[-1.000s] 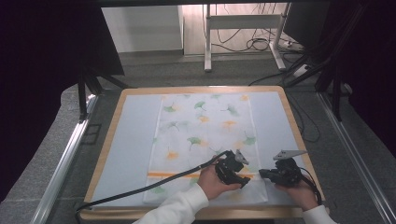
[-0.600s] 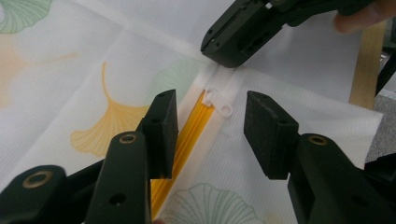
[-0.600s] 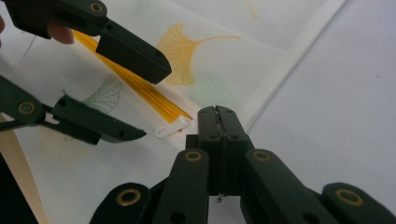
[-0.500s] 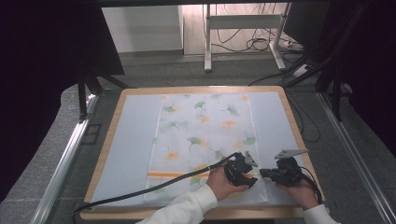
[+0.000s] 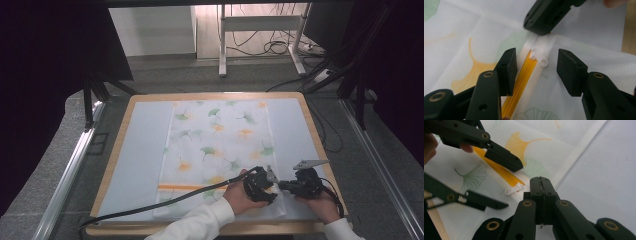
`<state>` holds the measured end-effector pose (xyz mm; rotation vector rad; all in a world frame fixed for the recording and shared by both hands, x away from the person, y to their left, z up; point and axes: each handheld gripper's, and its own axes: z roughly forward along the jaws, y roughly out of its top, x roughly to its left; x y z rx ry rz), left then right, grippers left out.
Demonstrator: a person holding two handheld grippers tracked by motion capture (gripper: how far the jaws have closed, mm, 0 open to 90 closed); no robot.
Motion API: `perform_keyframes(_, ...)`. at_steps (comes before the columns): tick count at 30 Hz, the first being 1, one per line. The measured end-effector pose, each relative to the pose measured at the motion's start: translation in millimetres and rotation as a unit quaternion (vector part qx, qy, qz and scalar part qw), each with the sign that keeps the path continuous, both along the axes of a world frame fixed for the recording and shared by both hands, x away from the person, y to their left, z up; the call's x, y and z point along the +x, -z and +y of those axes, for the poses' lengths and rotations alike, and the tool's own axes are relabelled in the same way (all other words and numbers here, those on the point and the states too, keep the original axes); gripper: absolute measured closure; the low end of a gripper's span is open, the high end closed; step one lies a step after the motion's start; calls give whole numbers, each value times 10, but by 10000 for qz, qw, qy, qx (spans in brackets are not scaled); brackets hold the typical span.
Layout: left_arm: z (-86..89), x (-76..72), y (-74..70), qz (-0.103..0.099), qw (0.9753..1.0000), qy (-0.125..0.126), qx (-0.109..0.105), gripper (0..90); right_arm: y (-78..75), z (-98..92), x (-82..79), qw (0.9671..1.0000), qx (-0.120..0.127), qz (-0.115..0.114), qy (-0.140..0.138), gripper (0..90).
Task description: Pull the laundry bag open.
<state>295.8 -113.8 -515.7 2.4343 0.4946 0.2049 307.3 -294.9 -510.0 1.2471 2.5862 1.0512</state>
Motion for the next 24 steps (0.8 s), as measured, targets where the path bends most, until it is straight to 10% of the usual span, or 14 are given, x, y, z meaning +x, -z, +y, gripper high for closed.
perform_keyframes(24, 67, 63, -21, 256, 9997, -21, -58, 790, 7, -5, 1, 10000, 13, 15, -11, 892)
